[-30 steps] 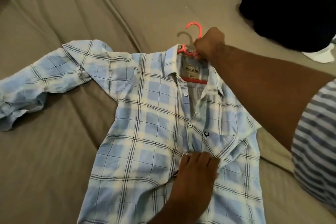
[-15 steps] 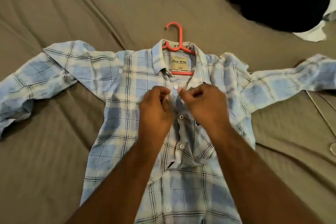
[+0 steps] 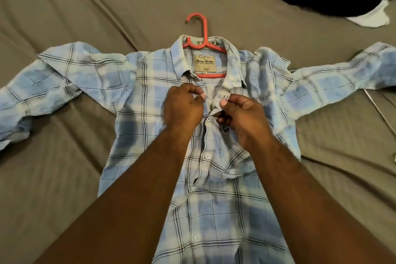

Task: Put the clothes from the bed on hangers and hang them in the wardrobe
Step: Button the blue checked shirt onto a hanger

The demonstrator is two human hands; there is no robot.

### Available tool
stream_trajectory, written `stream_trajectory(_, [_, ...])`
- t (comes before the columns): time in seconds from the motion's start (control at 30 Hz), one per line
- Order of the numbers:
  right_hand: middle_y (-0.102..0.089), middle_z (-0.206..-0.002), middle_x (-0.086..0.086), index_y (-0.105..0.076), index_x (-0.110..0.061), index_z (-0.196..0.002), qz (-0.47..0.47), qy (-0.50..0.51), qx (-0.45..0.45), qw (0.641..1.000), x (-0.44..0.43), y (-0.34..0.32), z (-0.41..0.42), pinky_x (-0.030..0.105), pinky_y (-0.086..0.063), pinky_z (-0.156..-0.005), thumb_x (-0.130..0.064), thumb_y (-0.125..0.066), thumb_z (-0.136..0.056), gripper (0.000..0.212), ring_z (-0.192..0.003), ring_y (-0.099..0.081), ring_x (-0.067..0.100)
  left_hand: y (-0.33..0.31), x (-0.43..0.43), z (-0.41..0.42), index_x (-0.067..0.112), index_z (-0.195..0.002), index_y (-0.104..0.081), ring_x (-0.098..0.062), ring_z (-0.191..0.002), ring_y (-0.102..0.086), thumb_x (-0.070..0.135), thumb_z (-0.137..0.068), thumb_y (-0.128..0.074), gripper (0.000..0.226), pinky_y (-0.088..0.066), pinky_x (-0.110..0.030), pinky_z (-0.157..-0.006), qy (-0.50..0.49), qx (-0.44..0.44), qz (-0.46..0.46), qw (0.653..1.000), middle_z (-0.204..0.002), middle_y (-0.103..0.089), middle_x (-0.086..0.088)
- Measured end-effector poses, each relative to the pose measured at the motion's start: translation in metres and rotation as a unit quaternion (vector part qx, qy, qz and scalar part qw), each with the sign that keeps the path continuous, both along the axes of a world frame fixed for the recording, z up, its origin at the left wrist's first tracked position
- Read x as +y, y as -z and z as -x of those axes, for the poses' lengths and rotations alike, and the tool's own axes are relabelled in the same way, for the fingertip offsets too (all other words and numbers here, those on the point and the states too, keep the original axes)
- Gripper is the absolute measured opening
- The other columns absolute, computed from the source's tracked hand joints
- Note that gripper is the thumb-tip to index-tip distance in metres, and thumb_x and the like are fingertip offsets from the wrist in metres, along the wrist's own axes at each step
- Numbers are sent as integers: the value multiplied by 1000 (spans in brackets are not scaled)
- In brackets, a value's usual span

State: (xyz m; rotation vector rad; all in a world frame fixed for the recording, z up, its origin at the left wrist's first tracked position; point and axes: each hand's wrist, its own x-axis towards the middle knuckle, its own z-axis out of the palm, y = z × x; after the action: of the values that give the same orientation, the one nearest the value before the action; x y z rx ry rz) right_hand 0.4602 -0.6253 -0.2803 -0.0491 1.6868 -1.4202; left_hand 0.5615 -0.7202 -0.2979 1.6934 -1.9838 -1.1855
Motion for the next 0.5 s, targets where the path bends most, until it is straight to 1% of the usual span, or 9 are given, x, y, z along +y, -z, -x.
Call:
stream_trajectory(0.07, [-71, -73, 11, -65, 1, -108, -11, -9, 25, 1000, 0, 1, 0, 28, -53, -51, -3, -70, -93, 16, -60, -69, 22, -4, -4, 2, 33, -83, -68, -8, -78, -62, 29, -90, -72, 9, -49, -21, -68, -25, 55, -64, 996, -88, -66, 10])
stream_trajectory(0.13, [-73, -72, 10, -69, -5, -102, -20, -26, 67, 997, 0, 3, -1, 29, -52, -51, -11, -74, -91, 13, -63, -71, 24, -11, -8, 1, 25, -87, -70, -6, -68, -59, 20, -93, -70, 8, -47, -17, -58, -40, 128, -140, 981, -76, -65, 9])
stream_trajectory(0.2, [-76, -77, 5, -76, -14, -94, -24, -40, 124, 991, -3, 4, -3, 31, -53, -59, -19, -78, -89, 8, -68, -71, 22, -17, -8, -2, 18, -93, -71, -5, -67, -58, 17, -95, -68, 4, -45, -17, -59, -29, 156, -182, 970, -75, -65, 7])
stream_trajectory(0.27, [-77, -81, 0, -78, -18, -93, -22, -54, 182, 982, -6, 4, -6, 31, -52, -65, -22, -80, -87, 7, -70, -69, 15, -19, -5, -6, 15, -97, -72, -4, -64, -58, 16, -96, -67, 5, -45, -16, -60, -25, 169, -190, 967, -73, -65, 6])
stream_trajectory(0.37, [-75, -78, -7, -79, -23, -92, -23, -77, 243, 967, -8, 3, -10, 23, -49, -61, -26, -80, -87, 6, -64, -65, 4, -18, -1, -9, 11, -104, -73, -1, -58, -53, 16, -97, -65, 11, -44, -17, -61, -36, 175, -189, 966, -70, -63, 7])
stream_trajectory(0.43, [-76, -78, -8, -79, -22, -94, -20, -83, 258, 962, -9, 3, -12, 21, -51, -60, -25, -79, -88, 7, -66, -68, 4, -19, 0, -9, 11, -102, -73, -1, -59, -55, 15, -97, -65, 10, -46, -18, -63, -42, 181, -184, 965, -73, -65, 6])
stream_trajectory(0.5, [-76, -77, -6, -79, -19, -96, -8, -80, 244, 967, -9, 3, -12, 21, -52, -59, -22, -78, -89, 8, -66, -69, 6, -19, 0, -9, 15, -97, -72, -2, -62, -58, 16, -97, -66, 6, -48, -19, -65, -44, 182, -183, 965, -76, -67, 5])
